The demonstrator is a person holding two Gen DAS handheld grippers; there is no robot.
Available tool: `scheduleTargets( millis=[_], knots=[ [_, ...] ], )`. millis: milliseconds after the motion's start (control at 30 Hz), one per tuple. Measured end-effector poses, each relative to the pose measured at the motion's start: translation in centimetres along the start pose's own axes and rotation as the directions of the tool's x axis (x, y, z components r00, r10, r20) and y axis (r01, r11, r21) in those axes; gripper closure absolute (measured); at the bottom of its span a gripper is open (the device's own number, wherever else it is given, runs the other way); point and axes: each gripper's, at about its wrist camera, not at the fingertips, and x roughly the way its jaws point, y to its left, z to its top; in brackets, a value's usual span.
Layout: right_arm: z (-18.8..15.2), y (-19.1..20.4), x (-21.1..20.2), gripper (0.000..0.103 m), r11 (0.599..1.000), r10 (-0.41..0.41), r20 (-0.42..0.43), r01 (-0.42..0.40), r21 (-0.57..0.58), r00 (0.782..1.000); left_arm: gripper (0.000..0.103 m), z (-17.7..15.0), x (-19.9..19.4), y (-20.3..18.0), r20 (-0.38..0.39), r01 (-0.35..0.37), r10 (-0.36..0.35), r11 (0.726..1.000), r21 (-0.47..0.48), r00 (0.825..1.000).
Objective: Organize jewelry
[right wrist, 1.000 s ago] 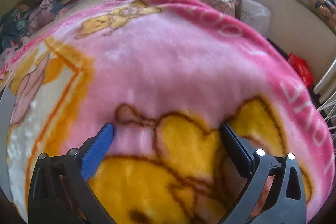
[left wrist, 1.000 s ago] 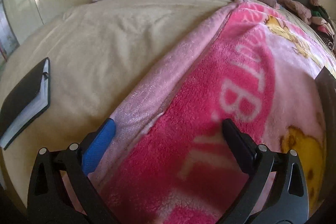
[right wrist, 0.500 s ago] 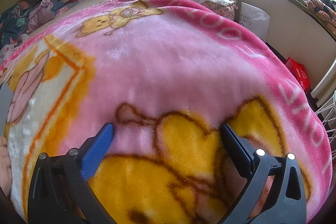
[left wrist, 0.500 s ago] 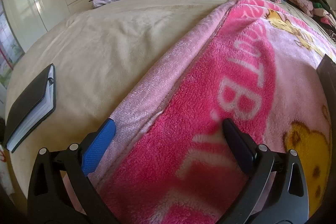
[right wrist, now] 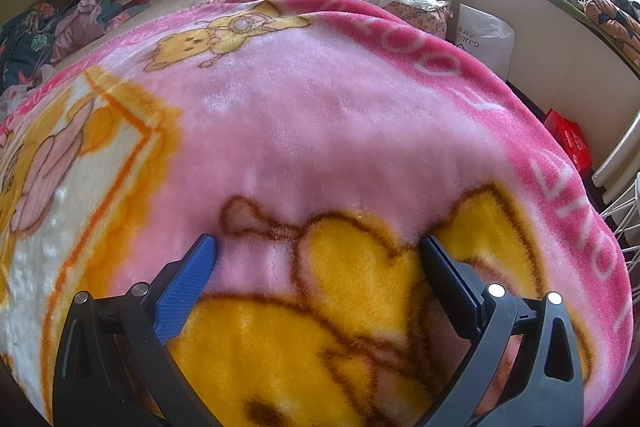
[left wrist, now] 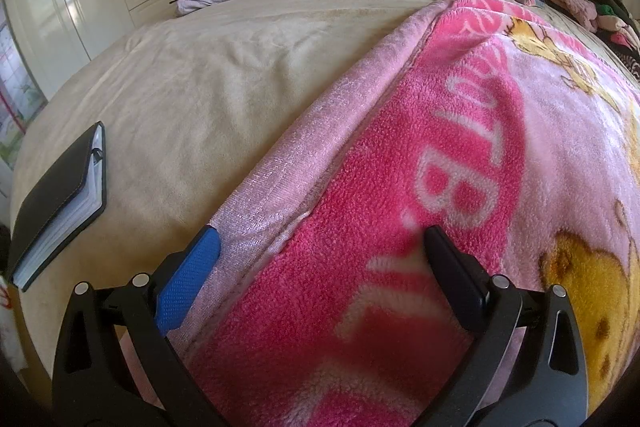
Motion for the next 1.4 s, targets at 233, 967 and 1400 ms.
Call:
scheduleTargets(
  millis=[233, 967, 1400],
  knots=[
    [0.01, 0.01, 0.00, 0.005, 1.000, 0.000, 0.000, 0.000, 0.000, 1.000, 0.010, -0.01, -0.02, 0.03, -0.001, 0.001, -0.001, 1.000, 0.000, 1.000],
    [0.00, 0.00, 0.01, 0.005, 1.000, 0.000, 0.001, 0.000, 0.000, 1.000, 0.010, -0.06, 0.42, -0.32, 0.004, -0.026, 0.026, 1.000, 0.013, 1.000],
    [-0.01, 0.01, 0.02, 0.005, 1.000, 0.000, 0.001, 0.000, 0.000, 1.000, 0.010, -0.10, 0.29, -0.24, 0.007, -0.020, 0.019, 1.000, 0.009, 1.000]
  ],
)
